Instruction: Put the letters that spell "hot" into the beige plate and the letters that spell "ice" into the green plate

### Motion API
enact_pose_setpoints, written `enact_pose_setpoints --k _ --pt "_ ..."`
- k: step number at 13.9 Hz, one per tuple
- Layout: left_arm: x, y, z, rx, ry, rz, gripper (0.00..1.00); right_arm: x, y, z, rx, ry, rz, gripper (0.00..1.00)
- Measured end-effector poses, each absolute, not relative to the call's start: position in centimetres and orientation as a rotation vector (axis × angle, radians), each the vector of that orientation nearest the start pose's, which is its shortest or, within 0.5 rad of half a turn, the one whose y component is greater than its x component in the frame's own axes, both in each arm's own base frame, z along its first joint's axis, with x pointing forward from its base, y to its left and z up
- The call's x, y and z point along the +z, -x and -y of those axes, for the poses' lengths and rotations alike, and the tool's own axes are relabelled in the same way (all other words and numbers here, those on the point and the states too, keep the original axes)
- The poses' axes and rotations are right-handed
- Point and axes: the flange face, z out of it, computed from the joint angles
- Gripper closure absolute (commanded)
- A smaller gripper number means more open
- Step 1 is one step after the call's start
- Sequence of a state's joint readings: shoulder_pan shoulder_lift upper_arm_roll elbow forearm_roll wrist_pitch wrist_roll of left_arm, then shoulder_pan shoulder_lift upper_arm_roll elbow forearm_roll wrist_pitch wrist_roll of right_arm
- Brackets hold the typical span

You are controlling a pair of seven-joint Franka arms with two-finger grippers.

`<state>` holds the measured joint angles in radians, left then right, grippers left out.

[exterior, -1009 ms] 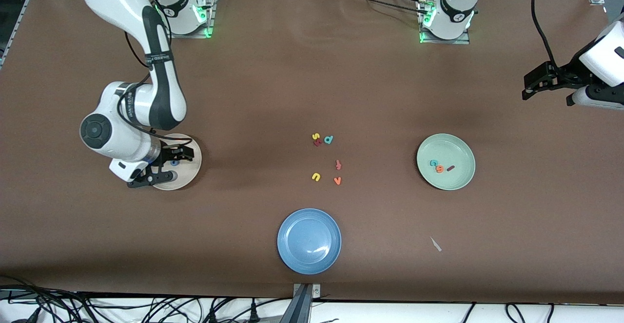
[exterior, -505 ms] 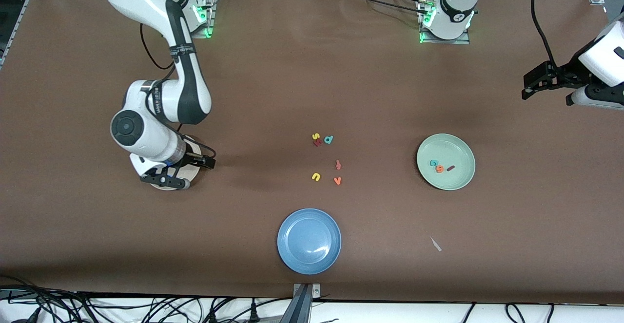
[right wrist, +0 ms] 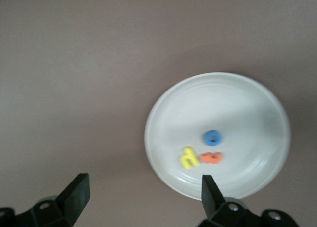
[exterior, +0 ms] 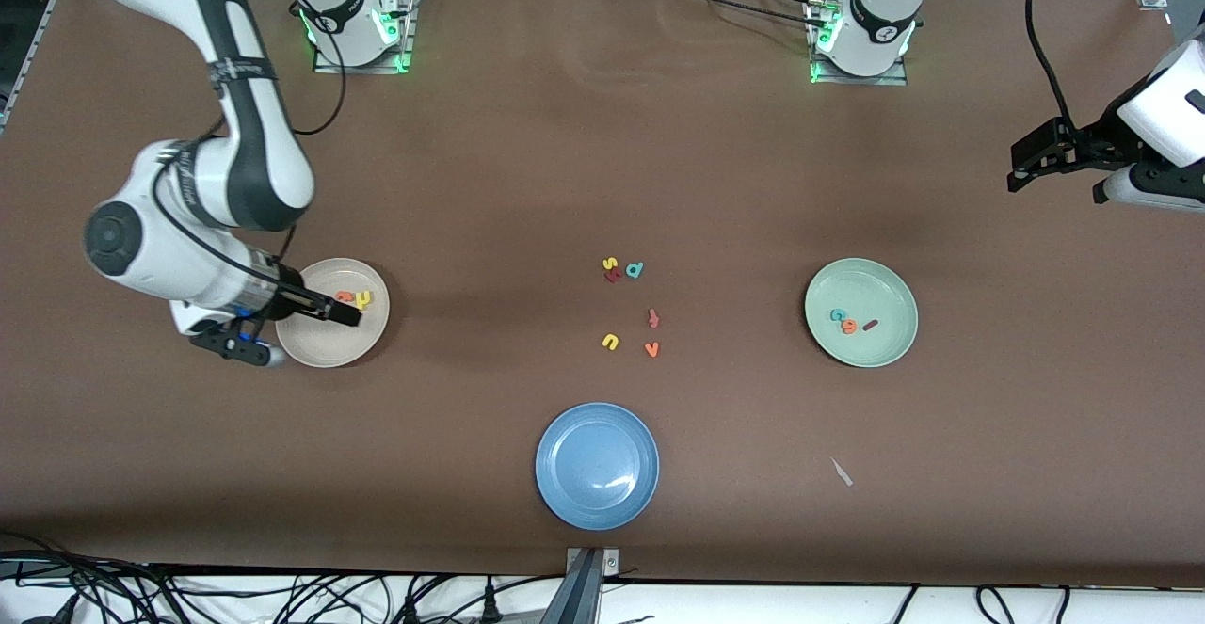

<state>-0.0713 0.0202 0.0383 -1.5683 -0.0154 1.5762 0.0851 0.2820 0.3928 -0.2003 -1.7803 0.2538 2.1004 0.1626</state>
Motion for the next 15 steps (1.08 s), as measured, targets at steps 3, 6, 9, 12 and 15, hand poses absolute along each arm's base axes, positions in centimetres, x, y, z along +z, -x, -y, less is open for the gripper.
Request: enact_pose_setpoints --k 3,6,9,12,15 --pt "61.5 -56.1 2.0 0.020 3.151 -0.186 0.00 35.8 -62.1 -3.8 0.107 3.099 -0.057 0.00" --pt "61.5 -56.1 2.1 0.020 3.151 -0.187 0.00 40.7 -60.0 -2.0 0.134 3.136 -0.008 0.00" --pt "61.5 -56.0 2.1 0.020 3.151 -0.186 0.00 46.5 -57.7 -1.3 0.123 3.126 0.019 0.00" --pt "61.5 -56.0 2.1 0.021 3.151 -0.187 0.00 51.4 -55.9 -2.1 0.191 3.121 0.055 0.00" --pt "61.5 -56.0 2.1 0.023 3.151 -0.187 0.00 54.7 -55.6 -2.2 0.226 3.120 0.059 0.00"
